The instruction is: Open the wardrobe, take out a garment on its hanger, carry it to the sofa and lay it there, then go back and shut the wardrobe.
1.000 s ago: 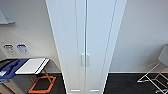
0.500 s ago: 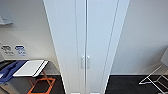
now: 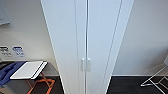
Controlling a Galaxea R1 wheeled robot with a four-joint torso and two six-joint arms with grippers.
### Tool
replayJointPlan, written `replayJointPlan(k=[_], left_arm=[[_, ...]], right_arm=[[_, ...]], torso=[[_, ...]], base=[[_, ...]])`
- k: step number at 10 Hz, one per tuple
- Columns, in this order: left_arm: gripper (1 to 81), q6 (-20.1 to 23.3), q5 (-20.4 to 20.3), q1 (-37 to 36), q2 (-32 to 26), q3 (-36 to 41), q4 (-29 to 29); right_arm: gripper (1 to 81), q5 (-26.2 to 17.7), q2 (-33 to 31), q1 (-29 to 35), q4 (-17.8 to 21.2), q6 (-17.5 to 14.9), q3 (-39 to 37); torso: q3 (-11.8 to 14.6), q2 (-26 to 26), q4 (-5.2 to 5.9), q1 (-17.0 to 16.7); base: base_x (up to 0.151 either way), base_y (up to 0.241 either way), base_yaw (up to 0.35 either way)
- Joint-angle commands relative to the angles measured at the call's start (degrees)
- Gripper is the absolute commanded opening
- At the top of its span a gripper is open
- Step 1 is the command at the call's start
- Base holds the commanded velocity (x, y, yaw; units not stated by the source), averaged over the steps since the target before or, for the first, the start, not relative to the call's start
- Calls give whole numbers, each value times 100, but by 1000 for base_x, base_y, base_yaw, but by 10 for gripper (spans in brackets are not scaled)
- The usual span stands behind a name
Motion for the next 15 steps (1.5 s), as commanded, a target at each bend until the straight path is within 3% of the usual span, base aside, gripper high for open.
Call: replayJointPlan(k=[1,9,12,15], left_arm=[[811,22,300,-34,-108,70,61],[811,22,274,-16,-108,70,70],[811,14,291,-16,-117,105,70],[811,14,265,-25,-729,988,70]], right_arm=[[811,-359,-105,117,-60,-40,71],[811,-351,-52,134,-42,-31,19],[811,-342,-70,134,-16,-22,19],[811,-377,-506,326,28,-13,682]], torso=[[0,0,0,0],[0,0,0,0],[-2,2,0,7],[0,2,0,2]], base=[[102,0,0],[99,0,0],[0,0,0],[0,0,0]])
